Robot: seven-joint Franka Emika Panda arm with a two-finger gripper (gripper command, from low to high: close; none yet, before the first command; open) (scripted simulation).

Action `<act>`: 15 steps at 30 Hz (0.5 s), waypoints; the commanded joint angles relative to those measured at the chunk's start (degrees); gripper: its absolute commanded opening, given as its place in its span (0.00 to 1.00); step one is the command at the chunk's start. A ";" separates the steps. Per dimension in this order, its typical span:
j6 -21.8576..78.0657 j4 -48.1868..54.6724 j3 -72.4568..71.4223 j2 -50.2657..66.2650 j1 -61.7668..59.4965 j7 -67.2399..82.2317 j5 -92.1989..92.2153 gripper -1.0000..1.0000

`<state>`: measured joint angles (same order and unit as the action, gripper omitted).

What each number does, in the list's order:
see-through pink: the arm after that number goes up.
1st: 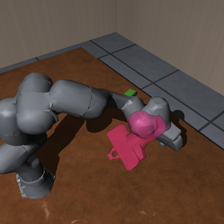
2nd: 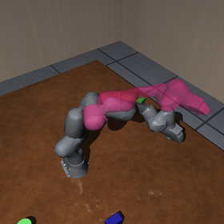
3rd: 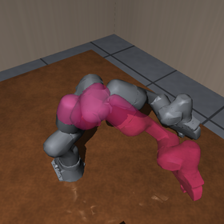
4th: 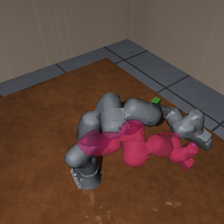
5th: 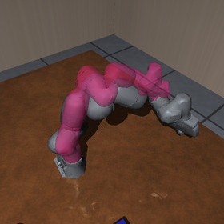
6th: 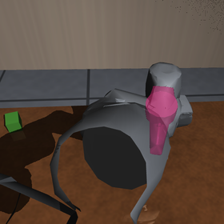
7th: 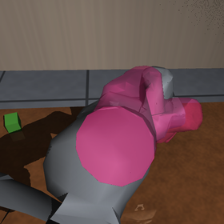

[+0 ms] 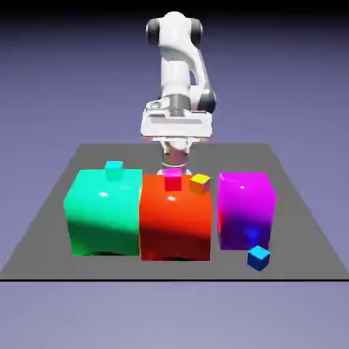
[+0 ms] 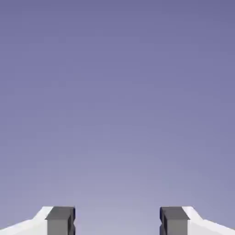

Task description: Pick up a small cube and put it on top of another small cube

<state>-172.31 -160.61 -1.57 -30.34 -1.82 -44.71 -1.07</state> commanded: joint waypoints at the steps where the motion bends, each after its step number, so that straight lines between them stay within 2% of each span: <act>1: 1.62 1.33 -1.15 2.04 -0.97 -0.97 -0.35 0.50; 15: 25.51 25.33 -16.32 31.11 -8.45 -9.59 -2.39 0.50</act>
<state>-146.81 -135.28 -17.90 0.77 -10.21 -54.30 -3.47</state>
